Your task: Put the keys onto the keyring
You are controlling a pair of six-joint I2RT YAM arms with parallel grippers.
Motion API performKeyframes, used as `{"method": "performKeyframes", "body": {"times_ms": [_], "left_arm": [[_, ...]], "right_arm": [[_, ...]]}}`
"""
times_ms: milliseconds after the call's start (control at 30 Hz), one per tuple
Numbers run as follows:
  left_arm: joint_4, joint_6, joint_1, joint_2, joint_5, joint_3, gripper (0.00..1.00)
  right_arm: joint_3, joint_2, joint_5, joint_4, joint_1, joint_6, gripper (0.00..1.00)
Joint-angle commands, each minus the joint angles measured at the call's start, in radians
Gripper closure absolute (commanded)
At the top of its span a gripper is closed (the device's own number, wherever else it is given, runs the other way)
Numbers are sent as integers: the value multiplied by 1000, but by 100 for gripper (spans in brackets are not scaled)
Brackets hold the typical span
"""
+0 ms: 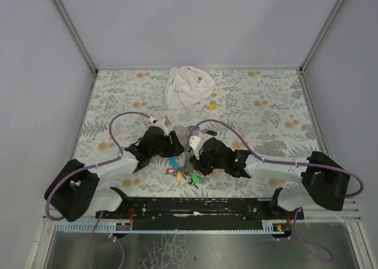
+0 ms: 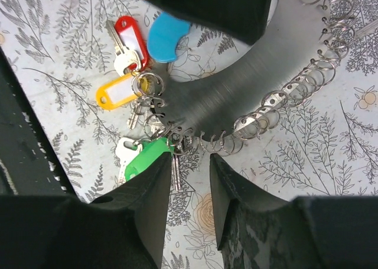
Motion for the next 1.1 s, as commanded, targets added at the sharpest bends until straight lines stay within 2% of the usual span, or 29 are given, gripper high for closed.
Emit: {"method": "performKeyframes", "body": {"times_ms": [0,500,1067], "left_arm": [[2,17,25,-79,-57,-42,47],[54,-14,40,-4,66,-44,46],[78,-19,40,73,131,-25,47]], "right_arm": [[63,57,26,-43,2,-85,62],[102,149,-4,-56,2,-97,67],[128,172,-77,-57,2,-77,63]]}}
